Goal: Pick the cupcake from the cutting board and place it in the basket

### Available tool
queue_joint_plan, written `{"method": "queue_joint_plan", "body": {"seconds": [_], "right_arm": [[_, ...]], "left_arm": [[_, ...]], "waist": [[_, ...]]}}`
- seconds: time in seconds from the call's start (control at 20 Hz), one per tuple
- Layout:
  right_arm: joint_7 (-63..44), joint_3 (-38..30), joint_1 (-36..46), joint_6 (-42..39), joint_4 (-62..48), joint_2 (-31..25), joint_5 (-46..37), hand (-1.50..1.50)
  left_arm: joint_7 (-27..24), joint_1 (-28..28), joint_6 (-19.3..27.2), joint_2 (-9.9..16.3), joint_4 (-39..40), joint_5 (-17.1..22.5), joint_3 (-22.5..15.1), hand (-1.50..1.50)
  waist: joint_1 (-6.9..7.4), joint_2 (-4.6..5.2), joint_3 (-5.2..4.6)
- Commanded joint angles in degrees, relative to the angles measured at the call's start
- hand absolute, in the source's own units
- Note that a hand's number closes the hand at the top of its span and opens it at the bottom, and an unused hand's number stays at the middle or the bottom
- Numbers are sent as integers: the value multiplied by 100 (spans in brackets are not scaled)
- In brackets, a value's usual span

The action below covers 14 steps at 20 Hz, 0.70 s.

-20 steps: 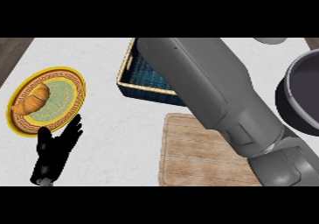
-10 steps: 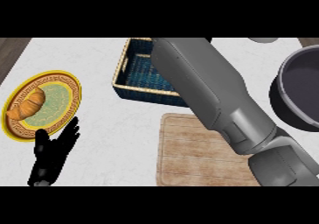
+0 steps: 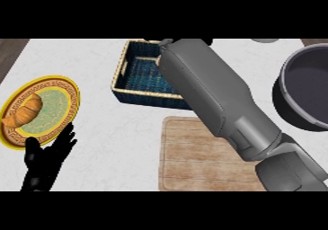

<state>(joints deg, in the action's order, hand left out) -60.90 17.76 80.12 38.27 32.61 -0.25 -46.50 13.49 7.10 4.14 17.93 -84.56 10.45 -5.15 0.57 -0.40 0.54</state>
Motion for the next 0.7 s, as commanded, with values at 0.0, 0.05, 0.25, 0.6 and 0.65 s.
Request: {"method": "queue_joint_plan", "body": {"seconds": [0.0,0.05,0.25,0.6,0.65], "right_arm": [[-319,-87,-90,-18,264,-101,-148,-150],[-473,-207,51,-87,463,-202,-105,-150],[-531,-296,-411,498,821,-283,-336,-150],[-1161,-525,-889,-3,2027,-586,-714,-150],[-1171,-533,-1020,-122,2196,-621,-760,-150]], "left_arm": [[108,-25,-95,-24,557,28,89,0],[433,-32,137,-152,214,-79,-79,0],[2,396,6,-60,257,-121,14,0],[157,579,82,-102,95,-19,127,0],[172,366,89,-106,287,-90,117,0]], "waist": [[-76,29,-57],[-100,10,-53],[-153,-17,-52],[-406,-127,-48],[-420,-94,-52]]}}
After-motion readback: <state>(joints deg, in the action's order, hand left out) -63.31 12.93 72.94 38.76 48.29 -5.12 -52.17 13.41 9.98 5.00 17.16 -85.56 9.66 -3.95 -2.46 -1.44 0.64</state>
